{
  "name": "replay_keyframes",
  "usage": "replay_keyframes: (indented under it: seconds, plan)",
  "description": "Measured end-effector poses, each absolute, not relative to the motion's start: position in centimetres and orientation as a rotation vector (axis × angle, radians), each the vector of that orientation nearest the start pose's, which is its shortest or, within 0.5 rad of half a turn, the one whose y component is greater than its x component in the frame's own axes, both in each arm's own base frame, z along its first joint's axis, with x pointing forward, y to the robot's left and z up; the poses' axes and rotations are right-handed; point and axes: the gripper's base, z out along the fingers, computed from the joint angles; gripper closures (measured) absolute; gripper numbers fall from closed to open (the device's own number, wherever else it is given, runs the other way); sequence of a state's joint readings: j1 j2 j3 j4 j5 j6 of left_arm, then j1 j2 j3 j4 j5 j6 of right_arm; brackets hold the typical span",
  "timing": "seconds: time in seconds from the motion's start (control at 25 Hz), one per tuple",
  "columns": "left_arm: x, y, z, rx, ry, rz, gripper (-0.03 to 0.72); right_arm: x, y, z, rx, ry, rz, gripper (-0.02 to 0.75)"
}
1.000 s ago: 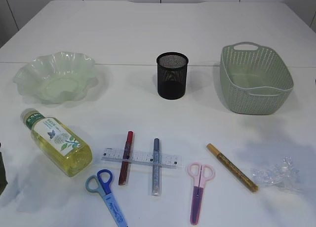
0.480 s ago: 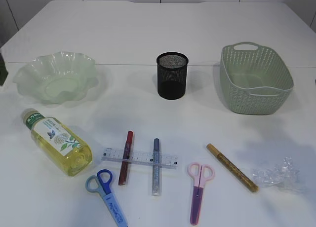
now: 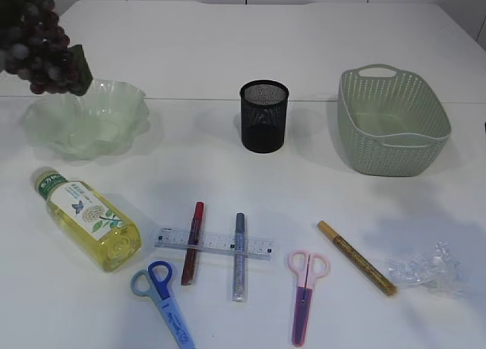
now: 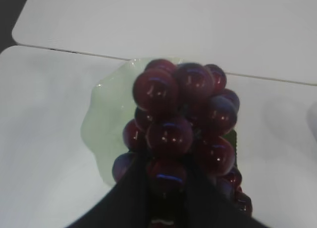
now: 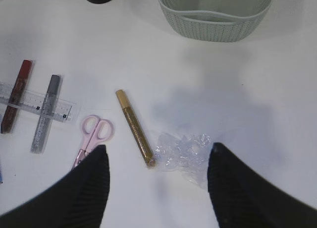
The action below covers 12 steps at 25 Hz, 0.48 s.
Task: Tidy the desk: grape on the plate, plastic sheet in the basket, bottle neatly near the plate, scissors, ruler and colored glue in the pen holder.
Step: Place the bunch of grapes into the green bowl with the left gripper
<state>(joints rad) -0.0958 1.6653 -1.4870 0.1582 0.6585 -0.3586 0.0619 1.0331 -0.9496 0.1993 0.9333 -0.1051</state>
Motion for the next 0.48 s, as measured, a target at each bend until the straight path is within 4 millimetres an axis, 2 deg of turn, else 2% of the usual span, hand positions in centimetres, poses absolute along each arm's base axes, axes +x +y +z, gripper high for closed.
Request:
replay_keyframes:
  seconds: [0.24, 0.36, 0.48]
  plan:
    - [44.8, -3.5, 28.2, -0.198, 2.354, -0.049, 0.617, 19.2, 2.8, 33.7, -0.115, 2.483, 0.265, 0.247]
    - [46.5, -3.6, 25.2, -0.188, 2.396, -0.029, 0.617, 19.2, 2.8, 33.7, -0.114, 2.483, 0.266, 0.247]
    - [47.3, -3.7, 22.8, -0.184, 2.440, -0.016, 0.608, 19.2, 2.8, 33.7, -0.114, 2.483, 0.266, 0.248]
